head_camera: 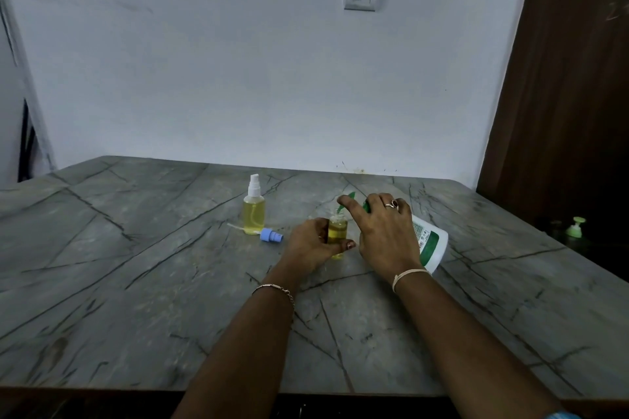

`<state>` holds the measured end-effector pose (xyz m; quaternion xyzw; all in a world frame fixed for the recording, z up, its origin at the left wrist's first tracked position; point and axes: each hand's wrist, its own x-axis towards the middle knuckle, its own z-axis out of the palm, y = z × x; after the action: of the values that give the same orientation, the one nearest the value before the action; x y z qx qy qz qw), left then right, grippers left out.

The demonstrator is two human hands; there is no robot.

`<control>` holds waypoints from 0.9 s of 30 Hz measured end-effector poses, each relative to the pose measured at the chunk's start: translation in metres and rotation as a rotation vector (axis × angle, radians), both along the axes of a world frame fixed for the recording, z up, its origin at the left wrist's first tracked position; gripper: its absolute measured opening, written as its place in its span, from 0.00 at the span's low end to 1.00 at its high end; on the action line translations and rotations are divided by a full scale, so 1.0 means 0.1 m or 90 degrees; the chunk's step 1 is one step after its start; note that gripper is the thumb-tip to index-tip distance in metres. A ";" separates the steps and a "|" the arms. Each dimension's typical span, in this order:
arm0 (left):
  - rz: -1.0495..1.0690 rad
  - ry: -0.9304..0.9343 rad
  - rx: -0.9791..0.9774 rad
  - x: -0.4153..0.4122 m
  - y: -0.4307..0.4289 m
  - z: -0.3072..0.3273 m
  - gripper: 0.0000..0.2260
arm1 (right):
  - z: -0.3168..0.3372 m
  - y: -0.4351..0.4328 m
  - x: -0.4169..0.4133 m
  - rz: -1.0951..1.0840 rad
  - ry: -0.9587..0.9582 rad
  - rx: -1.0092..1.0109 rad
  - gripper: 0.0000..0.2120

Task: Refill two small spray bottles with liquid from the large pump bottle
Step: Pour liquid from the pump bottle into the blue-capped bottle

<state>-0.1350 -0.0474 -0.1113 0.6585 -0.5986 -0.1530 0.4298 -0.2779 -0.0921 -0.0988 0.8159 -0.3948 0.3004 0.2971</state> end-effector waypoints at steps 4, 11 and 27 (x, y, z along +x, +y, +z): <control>-0.009 0.021 0.000 0.00 -0.01 -0.01 0.19 | 0.00 0.01 -0.02 -0.003 0.003 -0.001 0.37; 0.000 0.008 0.001 0.00 0.00 0.00 0.19 | 0.04 0.02 0.04 -0.002 -0.002 0.031 0.35; -0.004 0.019 -0.012 0.00 0.02 0.00 0.19 | 0.03 0.03 0.03 -0.005 0.004 0.033 0.35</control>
<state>-0.1351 -0.0457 -0.1114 0.6502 -0.5958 -0.1583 0.4441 -0.2750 -0.0895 -0.0954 0.8228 -0.4043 0.2863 0.2785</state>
